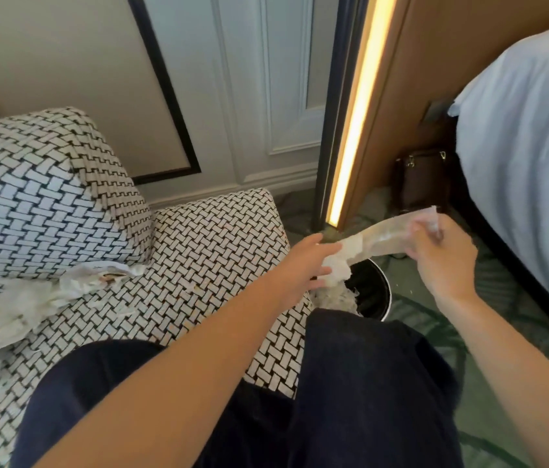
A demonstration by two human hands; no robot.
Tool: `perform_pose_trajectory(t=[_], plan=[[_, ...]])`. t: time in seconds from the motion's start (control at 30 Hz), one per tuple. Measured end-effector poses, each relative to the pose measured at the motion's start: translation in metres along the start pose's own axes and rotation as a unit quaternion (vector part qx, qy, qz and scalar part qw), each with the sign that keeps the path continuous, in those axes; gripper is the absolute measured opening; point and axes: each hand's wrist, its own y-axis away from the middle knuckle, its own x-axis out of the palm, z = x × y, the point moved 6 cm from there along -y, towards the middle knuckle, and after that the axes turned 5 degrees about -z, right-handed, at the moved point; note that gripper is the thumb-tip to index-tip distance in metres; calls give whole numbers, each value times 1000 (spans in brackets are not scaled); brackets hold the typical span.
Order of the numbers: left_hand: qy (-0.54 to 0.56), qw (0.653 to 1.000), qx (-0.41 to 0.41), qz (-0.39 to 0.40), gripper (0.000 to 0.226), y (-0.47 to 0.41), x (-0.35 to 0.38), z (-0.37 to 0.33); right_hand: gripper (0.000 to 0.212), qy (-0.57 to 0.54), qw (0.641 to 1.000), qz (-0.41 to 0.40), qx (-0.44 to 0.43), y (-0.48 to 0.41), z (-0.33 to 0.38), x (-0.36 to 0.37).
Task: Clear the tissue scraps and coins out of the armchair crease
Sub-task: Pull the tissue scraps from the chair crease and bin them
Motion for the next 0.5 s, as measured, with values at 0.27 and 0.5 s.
perform_pose_trajectory(t=[0.27,0.5], plan=[[-69,998,-2,2,45,-4,-13,15,48,4,969,183,167,23,-57,57],[-105,993,-1,-50,43,-2,-39,15,61,12,932,300,205,33,-49,76]])
